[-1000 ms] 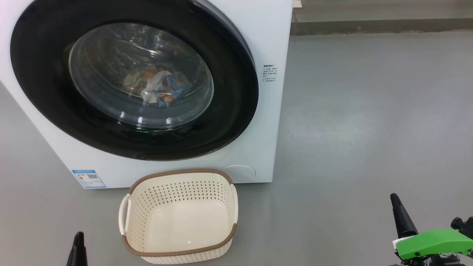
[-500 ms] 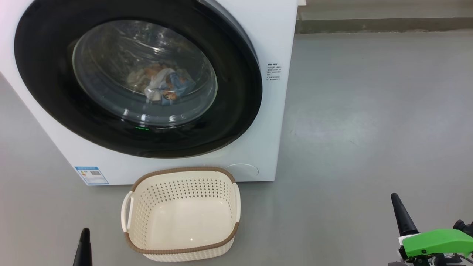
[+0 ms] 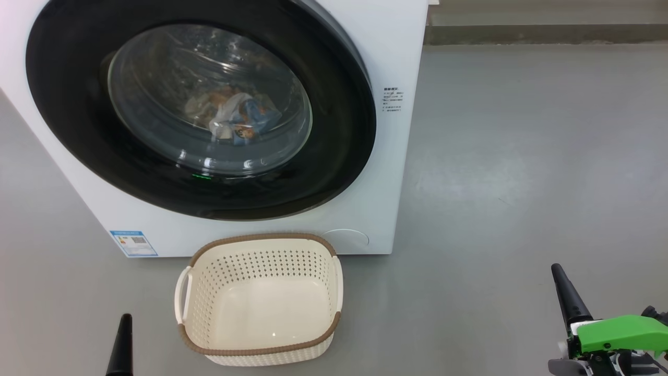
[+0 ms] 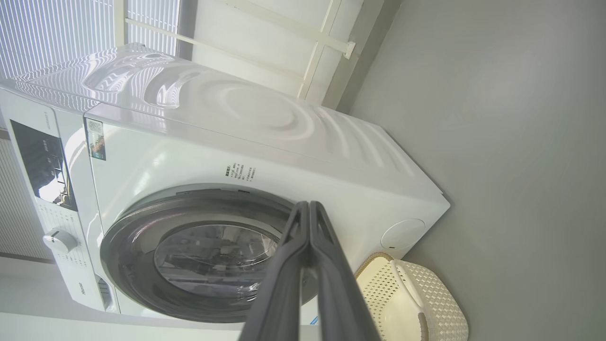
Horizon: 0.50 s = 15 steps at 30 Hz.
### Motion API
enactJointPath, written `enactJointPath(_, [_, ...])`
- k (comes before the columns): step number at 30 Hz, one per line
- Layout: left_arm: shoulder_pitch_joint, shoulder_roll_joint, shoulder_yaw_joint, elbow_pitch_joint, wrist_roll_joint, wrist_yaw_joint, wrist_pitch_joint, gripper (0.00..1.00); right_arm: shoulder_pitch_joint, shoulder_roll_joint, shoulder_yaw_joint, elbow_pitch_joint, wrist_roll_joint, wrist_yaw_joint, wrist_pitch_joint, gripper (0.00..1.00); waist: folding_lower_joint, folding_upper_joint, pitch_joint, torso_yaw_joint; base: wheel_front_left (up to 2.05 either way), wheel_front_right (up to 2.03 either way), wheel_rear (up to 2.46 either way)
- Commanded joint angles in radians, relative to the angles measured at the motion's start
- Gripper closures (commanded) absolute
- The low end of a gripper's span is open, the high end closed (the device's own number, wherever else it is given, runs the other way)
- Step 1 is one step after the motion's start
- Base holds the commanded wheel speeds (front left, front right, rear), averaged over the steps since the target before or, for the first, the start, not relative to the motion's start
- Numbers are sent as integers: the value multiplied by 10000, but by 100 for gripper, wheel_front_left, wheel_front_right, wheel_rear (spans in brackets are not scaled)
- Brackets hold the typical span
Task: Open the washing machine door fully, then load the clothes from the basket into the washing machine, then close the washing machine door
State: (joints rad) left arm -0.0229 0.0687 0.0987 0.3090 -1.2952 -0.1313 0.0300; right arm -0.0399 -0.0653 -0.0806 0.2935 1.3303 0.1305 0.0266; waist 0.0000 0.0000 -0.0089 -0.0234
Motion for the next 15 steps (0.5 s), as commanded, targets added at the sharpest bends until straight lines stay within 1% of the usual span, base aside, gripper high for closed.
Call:
enactJointPath(1, [-560,58,198,-369,-408,4,102,100,-478,-67,27,-317,383,2,129,100,0,0,10,19,0,0,0])
enactJointPath(15, [-711,-68,175,-510,-1824,5,483,100,-583,42,-160,-406,1631,2,513,100,0,0,67,131,0,0,0])
